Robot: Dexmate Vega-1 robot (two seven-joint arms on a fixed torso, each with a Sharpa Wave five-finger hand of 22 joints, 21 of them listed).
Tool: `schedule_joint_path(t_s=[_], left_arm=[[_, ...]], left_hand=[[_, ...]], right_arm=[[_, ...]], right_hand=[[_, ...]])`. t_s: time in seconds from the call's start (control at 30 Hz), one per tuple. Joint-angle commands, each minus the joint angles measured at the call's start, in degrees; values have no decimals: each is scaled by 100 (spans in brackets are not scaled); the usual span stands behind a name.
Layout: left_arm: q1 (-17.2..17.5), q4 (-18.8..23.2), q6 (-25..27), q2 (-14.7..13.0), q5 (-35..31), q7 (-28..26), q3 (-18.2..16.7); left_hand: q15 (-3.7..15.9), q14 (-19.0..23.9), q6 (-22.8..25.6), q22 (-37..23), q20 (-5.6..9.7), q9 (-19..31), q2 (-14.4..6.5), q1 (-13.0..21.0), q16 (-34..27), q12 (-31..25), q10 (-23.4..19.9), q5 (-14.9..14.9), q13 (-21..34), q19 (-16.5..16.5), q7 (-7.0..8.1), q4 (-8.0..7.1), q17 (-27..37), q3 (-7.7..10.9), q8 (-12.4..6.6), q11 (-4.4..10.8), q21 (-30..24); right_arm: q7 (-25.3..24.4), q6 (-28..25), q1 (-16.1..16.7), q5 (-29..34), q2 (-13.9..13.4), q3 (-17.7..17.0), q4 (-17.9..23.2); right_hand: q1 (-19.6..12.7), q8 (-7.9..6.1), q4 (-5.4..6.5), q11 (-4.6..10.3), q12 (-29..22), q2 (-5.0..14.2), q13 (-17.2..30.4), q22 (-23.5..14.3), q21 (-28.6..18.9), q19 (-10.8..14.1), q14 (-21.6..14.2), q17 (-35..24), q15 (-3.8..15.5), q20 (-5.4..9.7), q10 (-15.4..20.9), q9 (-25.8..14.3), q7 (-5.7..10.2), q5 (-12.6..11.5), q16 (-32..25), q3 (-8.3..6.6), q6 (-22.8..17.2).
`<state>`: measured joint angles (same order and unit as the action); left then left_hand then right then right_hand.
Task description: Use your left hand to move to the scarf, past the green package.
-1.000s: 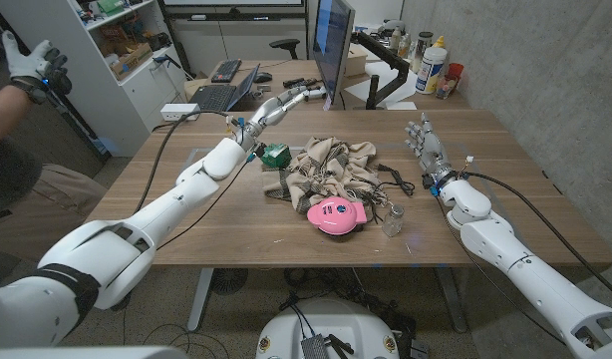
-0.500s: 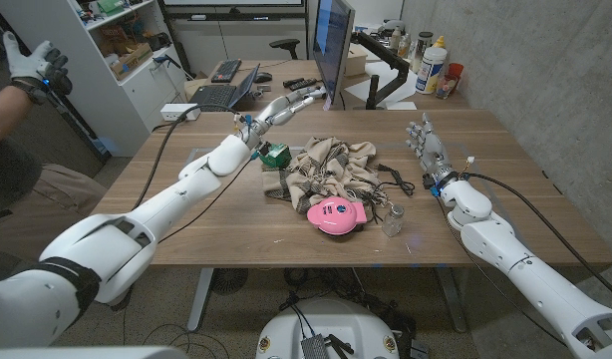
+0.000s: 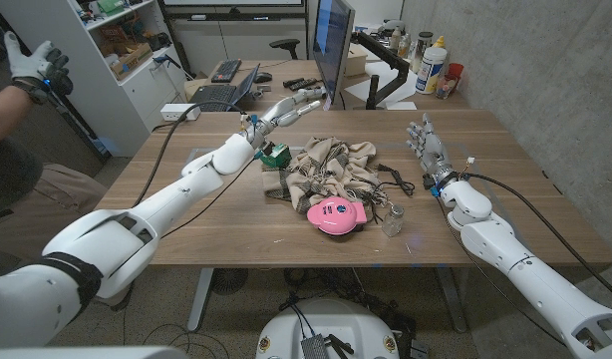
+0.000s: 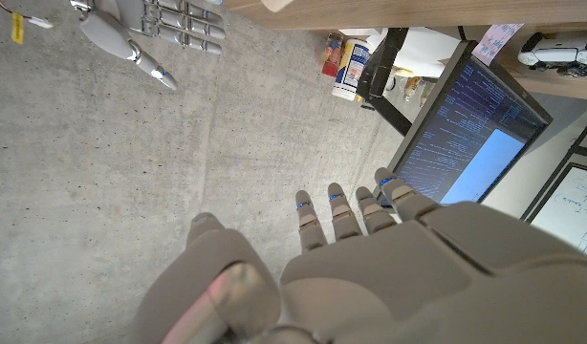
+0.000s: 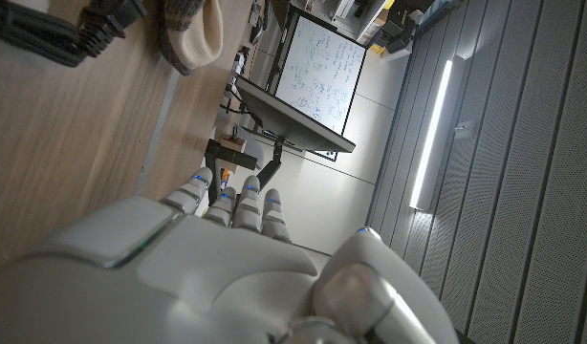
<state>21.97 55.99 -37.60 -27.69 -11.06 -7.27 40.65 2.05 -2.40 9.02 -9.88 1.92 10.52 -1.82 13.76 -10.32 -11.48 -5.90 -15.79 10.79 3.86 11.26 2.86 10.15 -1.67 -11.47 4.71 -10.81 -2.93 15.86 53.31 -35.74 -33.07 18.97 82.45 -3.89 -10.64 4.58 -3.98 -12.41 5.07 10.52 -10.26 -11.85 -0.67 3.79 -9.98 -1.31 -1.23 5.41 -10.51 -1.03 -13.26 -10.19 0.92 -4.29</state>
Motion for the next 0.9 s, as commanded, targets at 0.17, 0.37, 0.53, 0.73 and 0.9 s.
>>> schedule_joint_path(t_s=[0.17,0.37,0.53,0.73,0.9], left_arm=[[-107,258,320,-13,-580,-321,206],[-106,475,568,-80,-926,-519,281],[-103,578,728,-98,-1036,-584,318],[-109,675,835,-121,-1195,-688,380],[-122,691,852,-102,-1262,-762,422]], left_hand=[[307,-11,26,-19,-46,32,-8,59,-42,-49,-56,-28,12,25,14,53,13,-4,-9,13,-28],[305,-9,32,-19,-52,32,-7,63,-43,-50,-63,-31,12,28,6,59,13,-5,-9,6,-29],[305,0,40,-20,-43,32,-7,66,-46,-54,-78,-33,12,46,-2,64,14,-6,-10,1,-36],[306,-4,42,-20,-31,32,-7,68,-44,-56,-86,-36,12,51,-9,69,14,-7,-9,1,-38],[346,-30,41,-21,-62,32,-7,72,-34,-56,-92,-38,12,63,-13,75,14,-8,-6,21,-41]], right_arm=[[48,-1,-20,-49,11,-14,-62],[68,51,-32,-21,15,-7,-103],[67,41,-28,-27,2,-15,-88],[52,23,-10,-34,-20,-31,-54],[38,35,-6,-37,-14,-42,-58]], right_hand=[[27,-35,5,2,-23,118,29,-10,19,-5,42,-19,33,-38,13,-10,-22,7,-17,-29,-51],[29,-34,5,4,-33,115,29,-10,19,1,36,-19,52,-31,37,-10,-23,8,-20,-29,-53],[31,-34,5,5,-34,114,29,-10,16,13,34,-18,40,-24,39,-10,-22,8,-21,-29,-53],[33,-33,5,-3,-32,111,29,-10,12,29,30,-18,43,-21,36,-10,-23,9,-22,-30,-52],[34,-33,5,1,-32,110,29,-11,1,60,26,-18,41,-16,34,-10,-27,9,-24,-30,-52]])
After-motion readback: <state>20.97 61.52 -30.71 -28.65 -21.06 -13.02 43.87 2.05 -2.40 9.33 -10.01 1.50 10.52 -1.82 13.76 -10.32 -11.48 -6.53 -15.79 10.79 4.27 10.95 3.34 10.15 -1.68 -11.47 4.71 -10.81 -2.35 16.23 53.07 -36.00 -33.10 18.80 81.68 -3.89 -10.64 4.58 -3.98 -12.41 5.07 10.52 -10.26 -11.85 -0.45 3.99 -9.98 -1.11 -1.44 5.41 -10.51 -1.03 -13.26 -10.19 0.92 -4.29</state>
